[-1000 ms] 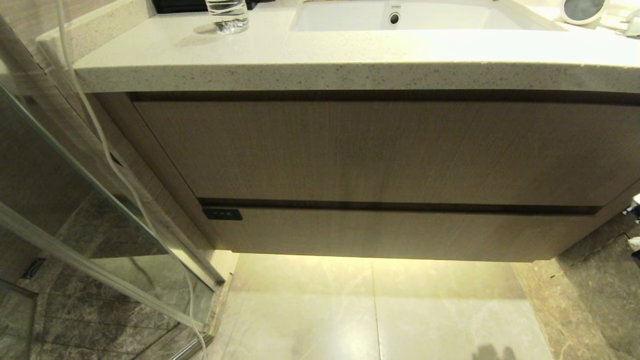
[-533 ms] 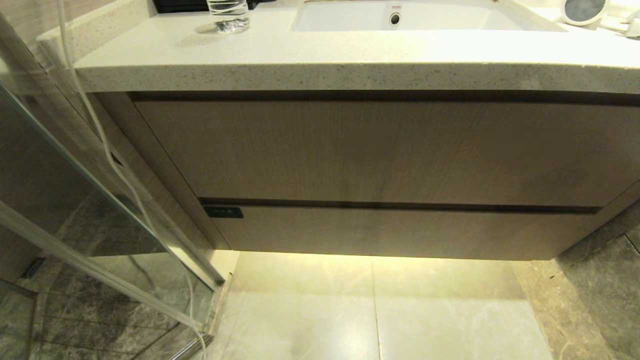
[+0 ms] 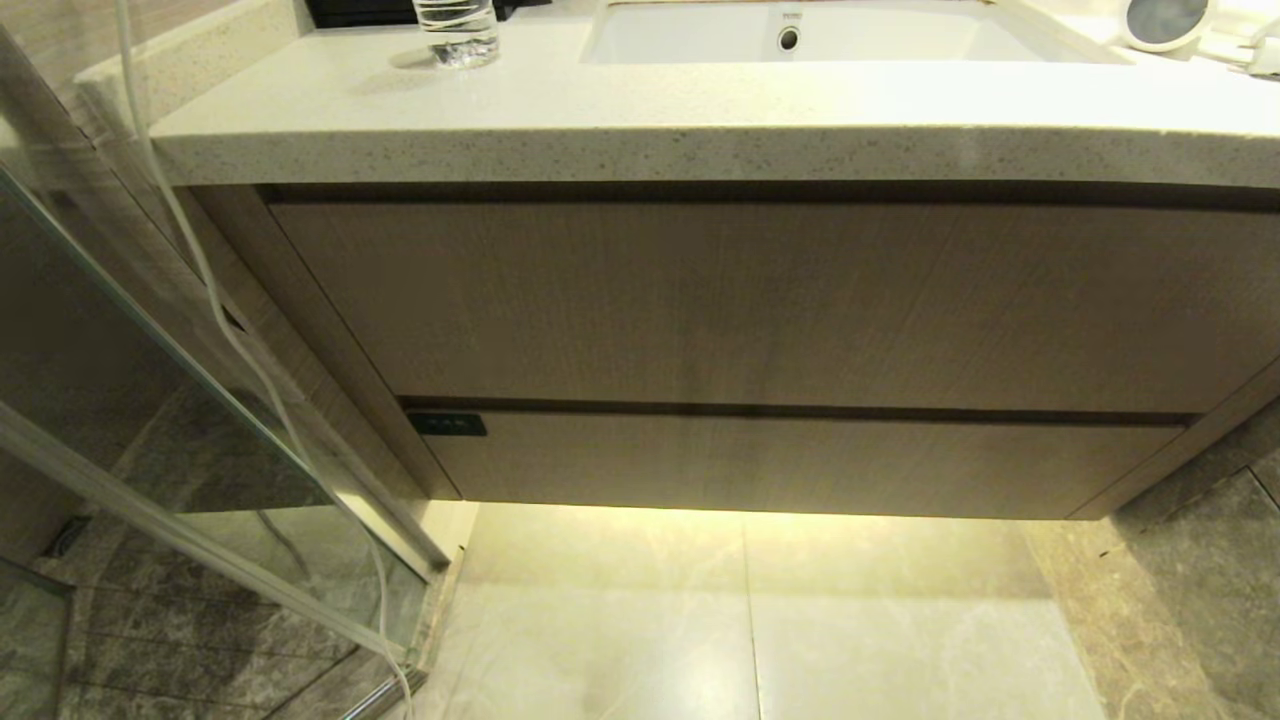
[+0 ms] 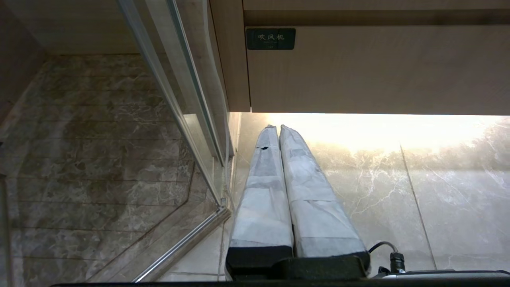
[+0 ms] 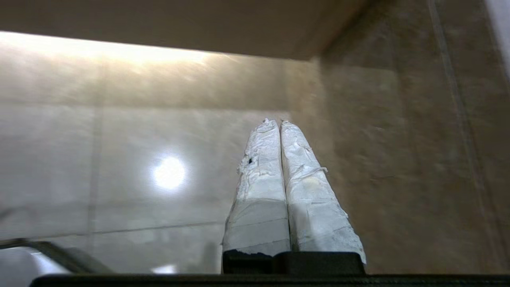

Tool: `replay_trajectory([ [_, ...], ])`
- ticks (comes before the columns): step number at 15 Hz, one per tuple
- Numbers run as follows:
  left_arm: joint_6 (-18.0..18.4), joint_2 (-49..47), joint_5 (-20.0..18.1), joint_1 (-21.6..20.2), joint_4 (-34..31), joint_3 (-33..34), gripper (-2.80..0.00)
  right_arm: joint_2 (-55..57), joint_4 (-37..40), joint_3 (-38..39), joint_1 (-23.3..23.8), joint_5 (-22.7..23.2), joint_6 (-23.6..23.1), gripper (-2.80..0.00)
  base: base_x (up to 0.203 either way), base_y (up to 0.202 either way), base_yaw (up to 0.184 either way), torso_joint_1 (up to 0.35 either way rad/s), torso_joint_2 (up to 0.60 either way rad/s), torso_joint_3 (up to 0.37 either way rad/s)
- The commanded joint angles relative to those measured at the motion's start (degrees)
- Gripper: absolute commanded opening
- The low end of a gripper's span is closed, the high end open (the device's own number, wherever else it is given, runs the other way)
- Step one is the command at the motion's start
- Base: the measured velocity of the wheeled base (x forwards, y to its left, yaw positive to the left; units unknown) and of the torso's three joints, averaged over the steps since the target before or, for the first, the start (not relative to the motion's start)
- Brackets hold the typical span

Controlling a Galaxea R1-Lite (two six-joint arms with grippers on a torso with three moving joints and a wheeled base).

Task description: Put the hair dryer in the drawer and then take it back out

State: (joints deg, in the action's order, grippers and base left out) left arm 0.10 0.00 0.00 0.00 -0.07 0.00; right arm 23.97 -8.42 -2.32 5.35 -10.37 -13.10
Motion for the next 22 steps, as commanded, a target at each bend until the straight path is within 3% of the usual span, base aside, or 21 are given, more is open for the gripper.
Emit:
replay_trajectory([
  [1, -0.01, 0.0, 0.0, 0.0, -0.01, 0.0, -2.8, -13.0, 2.14, 1.96, -3.34, 6.4, 4.07, -2.8, 0.0, 0.0, 0.0, 0.0, 0.0, 0.0],
  [5, -0.01, 0.0, 0.0, 0.0, -0.01, 0.0, -2.8, -24.08, 4.48, 2.29, -5.01, 10.12, 6.62, -2.8, 0.0, 0.0, 0.0, 0.0, 0.0, 0.0],
  [7, -0.01, 0.0, 0.0, 0.0, -0.01, 0.0, -2.8, -24.02, 5.87, 2.47, -5.24, 9.81, 12.67, -2.8, 0.0, 0.0, 0.0, 0.0, 0.0, 0.0],
  [9, -0.01, 0.0, 0.0, 0.0, -0.01, 0.0, -2.8, -23.97, 8.54, 2.47, -5.26, 9.31, 15.57, -2.8, 0.0, 0.0, 0.0, 0.0, 0.0, 0.0],
  [12, -0.01, 0.0, 0.0, 0.0, -0.01, 0.0, -2.8, -23.97, 8.57, 2.41, -5.27, 10.45, 11.14, -2.8, 0.0, 0.0, 0.0, 0.0, 0.0, 0.0],
  [22, -0.01, 0.0, 0.0, 0.0, 0.01, 0.0, -2.8, -23.97, 8.77, 2.41, -5.18, 10.09, 12.66, -2.8, 0.0, 0.0, 0.0, 0.0, 0.0, 0.0],
])
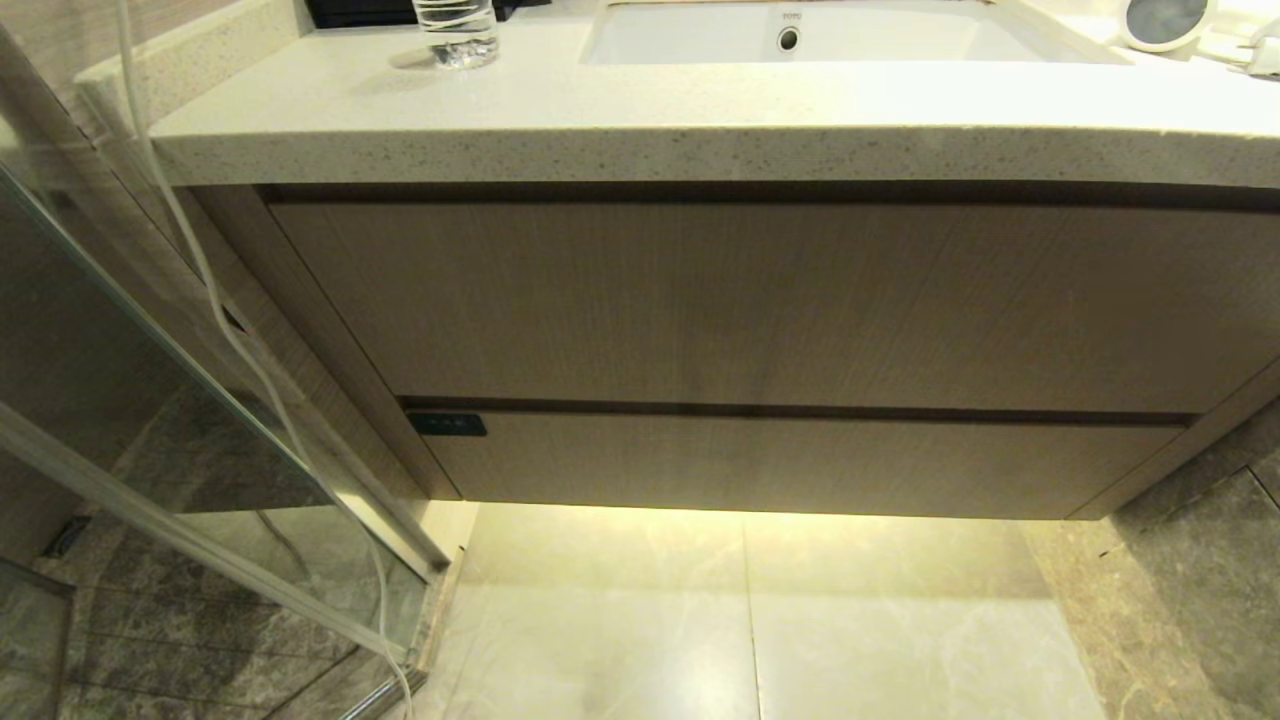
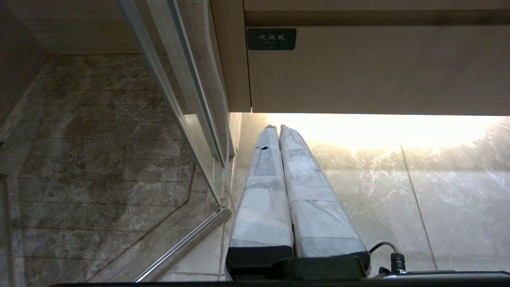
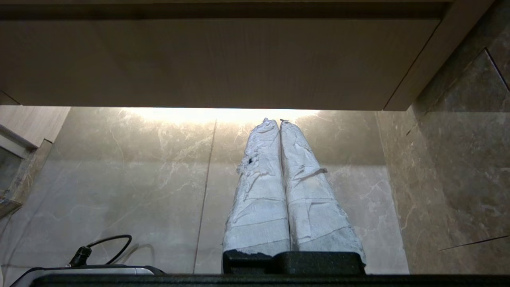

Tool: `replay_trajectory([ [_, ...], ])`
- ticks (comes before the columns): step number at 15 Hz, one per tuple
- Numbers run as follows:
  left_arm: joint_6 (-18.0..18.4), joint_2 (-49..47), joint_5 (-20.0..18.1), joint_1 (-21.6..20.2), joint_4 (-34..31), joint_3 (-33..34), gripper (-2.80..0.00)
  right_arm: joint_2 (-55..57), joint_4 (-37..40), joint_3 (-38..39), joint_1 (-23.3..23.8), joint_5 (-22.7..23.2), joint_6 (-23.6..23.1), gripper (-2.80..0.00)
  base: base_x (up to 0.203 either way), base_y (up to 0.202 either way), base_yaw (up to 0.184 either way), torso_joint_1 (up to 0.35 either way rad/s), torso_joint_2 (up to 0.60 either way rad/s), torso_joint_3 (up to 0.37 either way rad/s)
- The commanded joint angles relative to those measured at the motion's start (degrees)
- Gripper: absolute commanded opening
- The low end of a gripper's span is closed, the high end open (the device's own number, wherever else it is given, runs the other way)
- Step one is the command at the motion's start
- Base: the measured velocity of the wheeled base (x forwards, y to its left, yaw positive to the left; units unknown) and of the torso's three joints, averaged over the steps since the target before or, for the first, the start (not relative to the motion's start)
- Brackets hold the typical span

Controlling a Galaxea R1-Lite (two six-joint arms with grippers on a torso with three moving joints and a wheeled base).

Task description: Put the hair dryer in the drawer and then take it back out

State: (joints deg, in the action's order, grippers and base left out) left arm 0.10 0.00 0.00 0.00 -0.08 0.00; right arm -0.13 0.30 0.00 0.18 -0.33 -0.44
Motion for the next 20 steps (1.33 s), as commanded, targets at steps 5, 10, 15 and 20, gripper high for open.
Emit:
replay_trajectory([
  [5, -0.01, 0.0, 0.0, 0.0, -0.01, 0.0, -2.8, 0.13, -0.04, 0.09, -0.01, 0.07, 0.0, -2.8, 0.0, 0.0, 0.0, 0.0, 0.0, 0.0],
  [10, -0.01, 0.0, 0.0, 0.0, -0.01, 0.0, -2.8, 0.22, -0.04, 0.09, -0.01, -0.02, 0.0, -2.8, 0.0, 0.0, 0.0, 0.0, 0.0, 0.0],
  [15, -0.01, 0.0, 0.0, 0.0, -0.01, 0.0, -2.8, 0.13, 0.05, 0.09, -0.01, -0.02, 0.0, -2.8, 0.0, 0.0, 0.0, 0.0, 0.0, 0.0],
  [20, -0.01, 0.0, 0.0, 0.0, -0.01, 0.0, -2.8, 0.13, 0.05, 0.09, -0.01, -0.02, 0.0, -2.8, 0.0, 0.0, 0.0, 0.0, 0.0, 0.0],
])
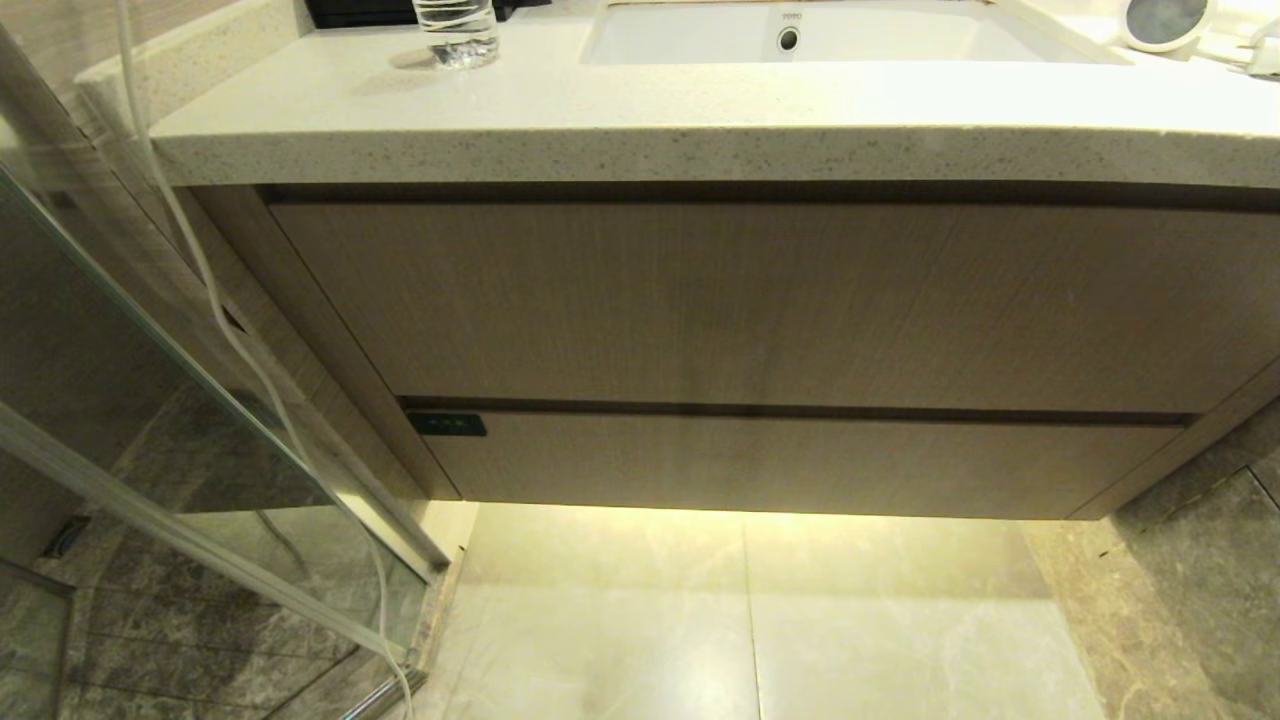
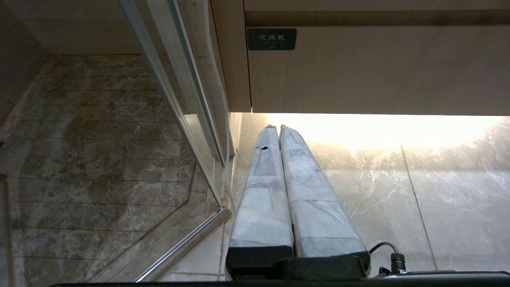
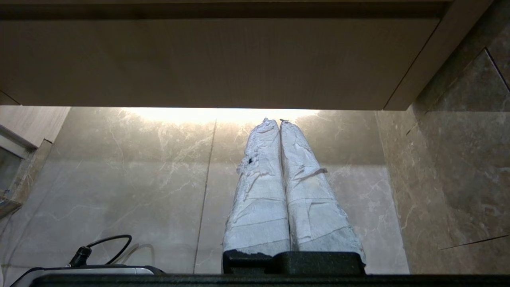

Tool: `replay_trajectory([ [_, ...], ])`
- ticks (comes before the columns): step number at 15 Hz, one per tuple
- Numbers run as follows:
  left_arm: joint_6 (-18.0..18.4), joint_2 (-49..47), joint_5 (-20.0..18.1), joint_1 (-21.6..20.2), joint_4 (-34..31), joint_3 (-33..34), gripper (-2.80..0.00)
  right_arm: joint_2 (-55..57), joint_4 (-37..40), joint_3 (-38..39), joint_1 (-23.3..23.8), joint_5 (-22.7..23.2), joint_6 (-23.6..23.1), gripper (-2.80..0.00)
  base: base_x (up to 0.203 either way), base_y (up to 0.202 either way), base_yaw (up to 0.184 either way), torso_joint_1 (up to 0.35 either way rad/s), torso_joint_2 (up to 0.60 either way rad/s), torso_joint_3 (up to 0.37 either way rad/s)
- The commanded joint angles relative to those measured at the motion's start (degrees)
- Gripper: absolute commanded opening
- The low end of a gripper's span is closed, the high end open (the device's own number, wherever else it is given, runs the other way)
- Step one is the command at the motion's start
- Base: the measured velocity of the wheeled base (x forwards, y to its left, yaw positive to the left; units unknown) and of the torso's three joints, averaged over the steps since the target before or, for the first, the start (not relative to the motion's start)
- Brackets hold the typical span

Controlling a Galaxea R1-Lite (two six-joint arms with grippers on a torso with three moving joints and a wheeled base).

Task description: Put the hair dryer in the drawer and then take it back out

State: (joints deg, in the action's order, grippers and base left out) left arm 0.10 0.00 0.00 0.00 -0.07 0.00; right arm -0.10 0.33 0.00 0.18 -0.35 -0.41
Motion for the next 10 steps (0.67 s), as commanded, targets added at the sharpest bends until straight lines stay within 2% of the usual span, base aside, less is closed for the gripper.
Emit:
replay_trajectory([
  [1, -0.01, 0.0, 0.0, 0.0, -0.01, 0.0, -2.8, 0.1, 0.02, 0.09, -0.01, 0.0, -0.05, -2.8, 0.0, 0.0, 0.0, 0.0, 0.0, 0.0],
  [10, -0.01, 0.0, 0.0, 0.0, -0.01, 0.0, -2.8, 0.19, 0.02, 0.09, -0.01, 0.05, -0.29, -2.8, 0.0, 0.0, 0.0, 0.0, 0.0, 0.0],
])
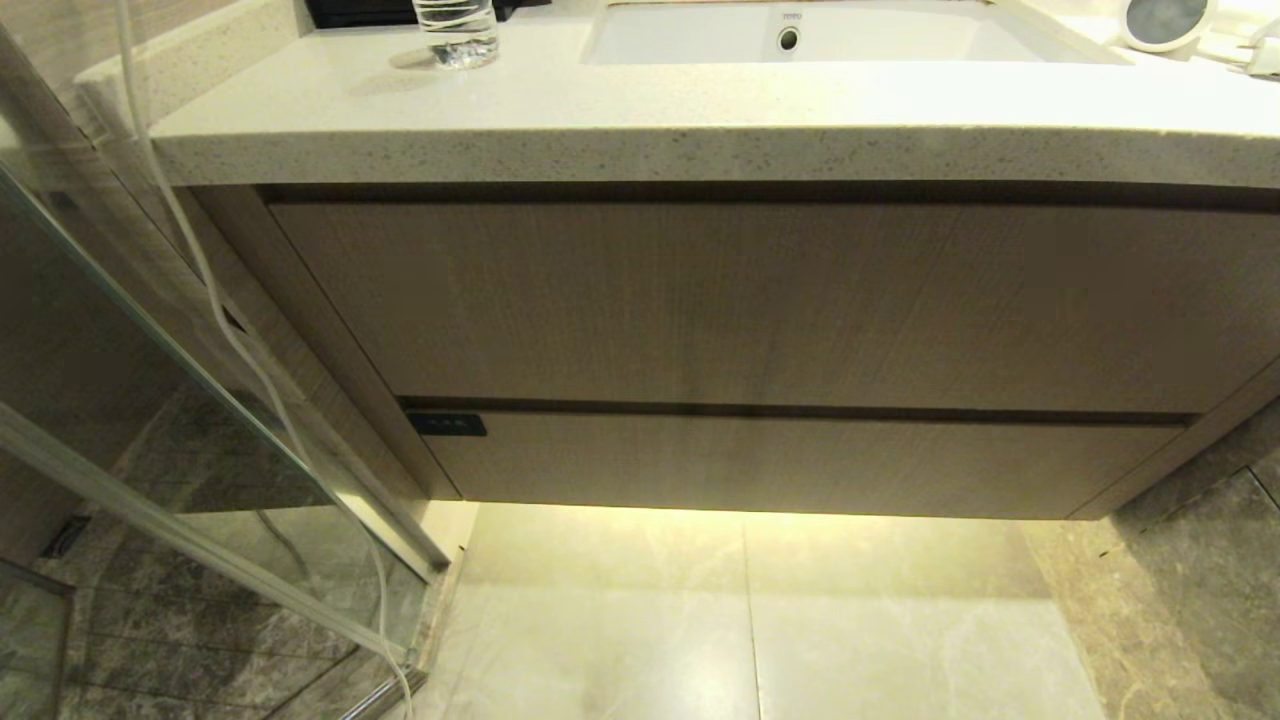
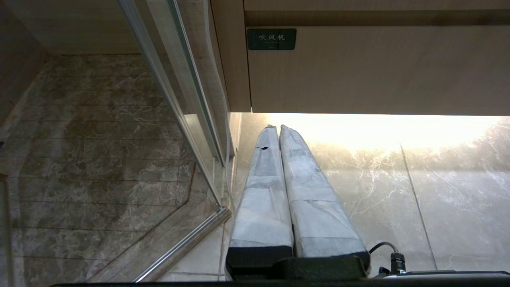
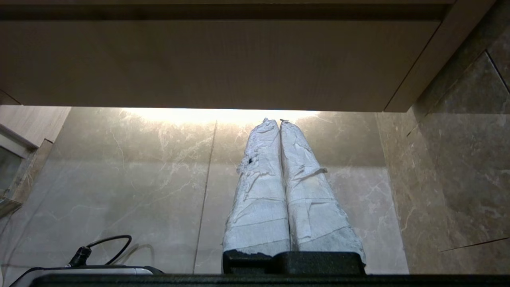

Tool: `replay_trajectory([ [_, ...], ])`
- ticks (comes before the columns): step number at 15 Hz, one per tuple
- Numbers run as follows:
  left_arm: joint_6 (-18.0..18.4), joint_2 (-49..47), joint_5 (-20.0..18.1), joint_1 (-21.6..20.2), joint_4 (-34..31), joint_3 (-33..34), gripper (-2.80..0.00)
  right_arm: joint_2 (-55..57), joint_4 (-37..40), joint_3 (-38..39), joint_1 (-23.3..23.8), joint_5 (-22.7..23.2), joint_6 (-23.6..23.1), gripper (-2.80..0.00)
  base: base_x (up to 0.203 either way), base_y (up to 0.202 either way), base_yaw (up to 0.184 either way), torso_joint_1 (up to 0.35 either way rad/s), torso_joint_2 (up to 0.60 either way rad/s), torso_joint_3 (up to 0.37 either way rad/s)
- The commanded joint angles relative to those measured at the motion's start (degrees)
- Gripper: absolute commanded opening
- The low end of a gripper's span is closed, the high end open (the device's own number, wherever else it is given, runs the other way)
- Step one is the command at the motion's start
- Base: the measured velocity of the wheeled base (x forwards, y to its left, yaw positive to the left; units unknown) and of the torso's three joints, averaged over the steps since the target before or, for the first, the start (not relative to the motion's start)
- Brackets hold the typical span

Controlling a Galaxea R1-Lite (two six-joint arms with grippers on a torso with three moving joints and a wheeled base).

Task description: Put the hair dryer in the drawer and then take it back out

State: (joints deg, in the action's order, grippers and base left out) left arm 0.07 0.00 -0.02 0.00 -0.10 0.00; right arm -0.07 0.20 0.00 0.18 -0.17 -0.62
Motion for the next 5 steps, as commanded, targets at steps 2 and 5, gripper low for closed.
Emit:
replay_trajectory([
  [2, 0.01, 0.0, 0.02, 0.0, 0.01, 0.0, -2.8, 0.15, 0.16, 0.09, -0.01, -0.18, 0.18, -2.8, 0.0, 0.0, 0.0, 0.0, 0.0, 0.0],
  [5, 0.01, 0.0, 0.02, 0.0, 0.01, 0.0, -2.8, 0.11, -0.02, 0.09, -0.01, -0.09, 0.08, -2.8, 0.0, 0.0, 0.0, 0.0, 0.0, 0.0],
])
